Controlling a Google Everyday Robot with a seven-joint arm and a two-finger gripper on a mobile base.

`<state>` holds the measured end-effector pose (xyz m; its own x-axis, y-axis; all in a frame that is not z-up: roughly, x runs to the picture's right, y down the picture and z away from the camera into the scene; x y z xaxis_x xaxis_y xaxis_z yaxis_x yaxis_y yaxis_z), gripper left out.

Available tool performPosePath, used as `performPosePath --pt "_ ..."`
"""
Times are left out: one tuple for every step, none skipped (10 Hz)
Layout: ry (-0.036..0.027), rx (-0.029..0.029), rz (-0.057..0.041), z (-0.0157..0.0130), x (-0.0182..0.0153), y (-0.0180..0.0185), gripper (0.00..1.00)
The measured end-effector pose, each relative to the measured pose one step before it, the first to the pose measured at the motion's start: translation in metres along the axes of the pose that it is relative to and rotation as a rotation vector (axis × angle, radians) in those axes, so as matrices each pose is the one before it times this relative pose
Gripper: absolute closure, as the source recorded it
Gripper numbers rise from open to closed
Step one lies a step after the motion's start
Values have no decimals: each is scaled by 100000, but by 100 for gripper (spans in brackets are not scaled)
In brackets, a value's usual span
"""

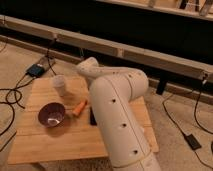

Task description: Push the eraser across the table

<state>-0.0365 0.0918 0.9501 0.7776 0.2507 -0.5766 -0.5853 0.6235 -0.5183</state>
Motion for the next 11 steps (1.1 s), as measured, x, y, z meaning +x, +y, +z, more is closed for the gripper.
performPosePath --pt "523 -777 -1197 77 91 650 35" --pt "281 -592 -767 2 70 481 35" --pt "189 -671 -762 -126 143 542 35" --pt "62 -336 -463 -136 115 323 35" --pt "203 -502 -393 -93 186 486 35" --pt "180 -333 -299 -20 172 428 35" --pt "127 -242 -357 -16 169 379 35" --pt "249 -255 -420 69 200 436 35" --pt "337 -232 -607 103 390 651 35" --pt "348 -193 -583 130 481 744 35" --pt "76 -172 -389 42 406 655 35"
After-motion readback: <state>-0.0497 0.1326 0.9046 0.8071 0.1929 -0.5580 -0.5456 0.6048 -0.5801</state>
